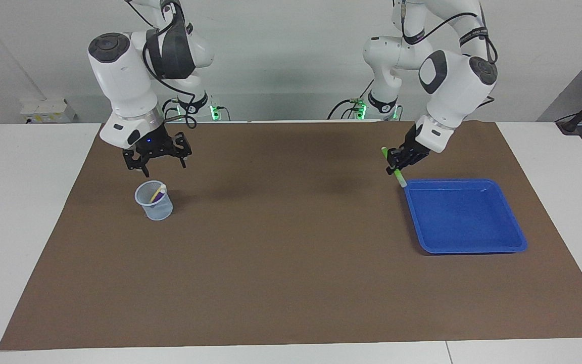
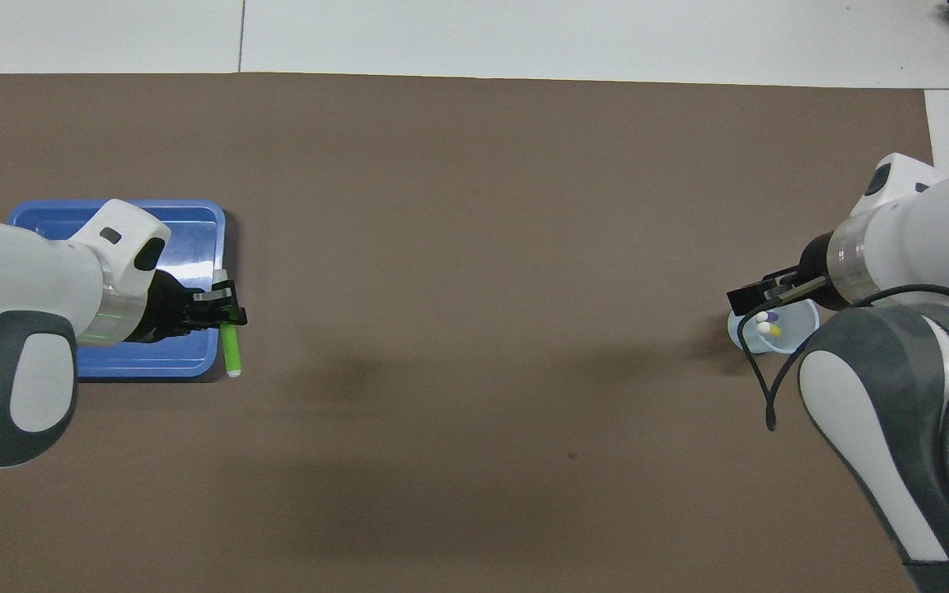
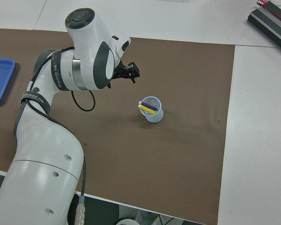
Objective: Right arm passes pens to left for tray arrangement
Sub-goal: 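Lower the green pen into the blue tray and open the left gripper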
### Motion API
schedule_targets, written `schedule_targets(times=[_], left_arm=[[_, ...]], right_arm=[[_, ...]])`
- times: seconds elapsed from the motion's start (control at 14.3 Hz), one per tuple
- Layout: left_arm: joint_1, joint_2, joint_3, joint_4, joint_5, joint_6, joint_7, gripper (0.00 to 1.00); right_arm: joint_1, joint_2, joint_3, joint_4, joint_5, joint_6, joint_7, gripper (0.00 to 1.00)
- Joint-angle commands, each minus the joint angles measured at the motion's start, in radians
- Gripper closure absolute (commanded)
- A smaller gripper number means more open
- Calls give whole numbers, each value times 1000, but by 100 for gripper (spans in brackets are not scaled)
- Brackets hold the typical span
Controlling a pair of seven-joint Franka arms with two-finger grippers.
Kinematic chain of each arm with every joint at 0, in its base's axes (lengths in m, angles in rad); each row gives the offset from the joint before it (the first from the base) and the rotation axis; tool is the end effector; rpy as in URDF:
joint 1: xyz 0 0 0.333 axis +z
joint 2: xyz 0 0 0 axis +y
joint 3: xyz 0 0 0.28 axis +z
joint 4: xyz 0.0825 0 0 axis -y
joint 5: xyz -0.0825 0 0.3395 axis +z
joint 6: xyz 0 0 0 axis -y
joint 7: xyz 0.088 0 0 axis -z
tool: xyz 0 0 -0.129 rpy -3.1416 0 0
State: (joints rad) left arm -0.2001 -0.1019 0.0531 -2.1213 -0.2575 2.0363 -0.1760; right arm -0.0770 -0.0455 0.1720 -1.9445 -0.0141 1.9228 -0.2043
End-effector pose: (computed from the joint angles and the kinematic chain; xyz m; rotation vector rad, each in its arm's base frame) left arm 0.4785 -0.0900 0.4218 2.8981 0.2075 -0.0320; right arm 0.5065 0.0479 0.4579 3.0831 0.4722 0.0342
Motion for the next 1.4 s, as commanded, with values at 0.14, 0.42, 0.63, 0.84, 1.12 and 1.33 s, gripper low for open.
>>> schedule_targets(times=[0.14,0.42,0.63,0.84,1.12,1.33], left_arm=[[100,19,-10,-2,99,-18,236,100],[146,83,-10,-11,141,67,303,100],[153,109,-10,-19,141,100,319,100],[154,146,-10,-32,141,151,320,100],[169,223,-10,-32,142,226,343,100],[182,261,-10,-43,142,283,348,100]], right_arm=[[-76,9,14,-93,-24,59,-12,0],[-84,65,15,-106,-24,111,-7,0],[-121,76,15,-154,-18,161,-4,3],[-121,98,15,-166,-6,174,34,11],[-121,99,17,-166,-4,171,40,23],[-121,99,15,-165,-4,177,40,36]])
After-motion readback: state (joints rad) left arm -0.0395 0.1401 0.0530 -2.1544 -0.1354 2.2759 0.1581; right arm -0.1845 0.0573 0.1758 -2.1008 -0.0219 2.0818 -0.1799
